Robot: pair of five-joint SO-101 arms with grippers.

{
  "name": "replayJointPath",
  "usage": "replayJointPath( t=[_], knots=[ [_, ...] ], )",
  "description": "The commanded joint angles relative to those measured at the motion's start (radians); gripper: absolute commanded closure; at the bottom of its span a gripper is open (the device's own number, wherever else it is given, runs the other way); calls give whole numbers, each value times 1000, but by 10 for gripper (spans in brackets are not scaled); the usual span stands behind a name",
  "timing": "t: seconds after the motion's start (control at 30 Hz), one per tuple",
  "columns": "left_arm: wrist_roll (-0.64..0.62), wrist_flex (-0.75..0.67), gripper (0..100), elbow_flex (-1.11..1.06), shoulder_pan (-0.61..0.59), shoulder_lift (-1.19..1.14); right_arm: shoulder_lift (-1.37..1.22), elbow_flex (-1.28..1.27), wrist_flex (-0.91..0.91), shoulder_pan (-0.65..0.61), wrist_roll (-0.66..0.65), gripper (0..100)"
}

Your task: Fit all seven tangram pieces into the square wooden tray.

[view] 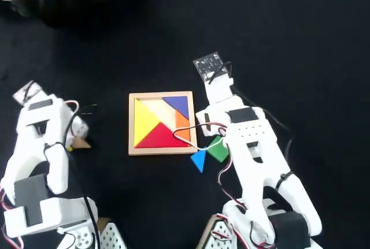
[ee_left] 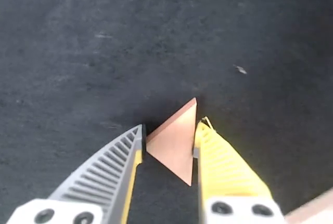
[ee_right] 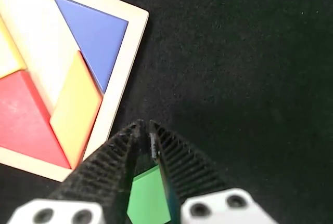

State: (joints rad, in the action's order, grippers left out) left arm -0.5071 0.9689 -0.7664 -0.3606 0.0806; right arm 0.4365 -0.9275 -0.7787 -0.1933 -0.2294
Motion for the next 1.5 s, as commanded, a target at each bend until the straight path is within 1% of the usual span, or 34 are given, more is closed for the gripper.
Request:
replayJointPath(
  t=[0.0,0.07,0.2,0.3,0.4,0.47,0.53,0.6,0.63,0.73,0.77,0.87,1.0,1.1,1.17,1.33,1.47],
  knots=[
    [12,3,884,96,102,9,30,2,18,20,-9,987],
    [74,0,883,162,142,2,30,2,18,20,-9,987],
    [244,-6,880,292,183,-2,30,1,18,20,-9,987],
    [308,2,880,374,188,-2,30,1,18,20,-9,987],
    [345,15,880,409,206,11,30,1,18,20,-9,987],
    [373,91,880,440,249,17,30,1,18,20,-9,987],
    [396,204,880,478,331,23,30,2,20,26,-9,987],
    [399,282,880,510,427,23,33,7,20,57,-9,987],
    [396,299,880,524,473,23,38,10,21,87,-9,987],
    [394,293,880,538,585,21,31,33,49,201,9,987],
    [399,284,880,536,618,20,31,36,57,235,34,987],
    [402,255,880,539,685,-17,31,38,71,288,78,987],
    [402,183,880,572,696,-143,31,33,68,292,78,987],
    [402,175,880,638,707,-262,31,33,69,288,77,987],
    [404,201,880,694,730,-324,31,33,69,288,77,987],
    [396,284,880,854,740,-407,31,33,71,287,77,987],
    [388,319,880,889,742,-442,30,33,71,287,77,987]
  ],
)
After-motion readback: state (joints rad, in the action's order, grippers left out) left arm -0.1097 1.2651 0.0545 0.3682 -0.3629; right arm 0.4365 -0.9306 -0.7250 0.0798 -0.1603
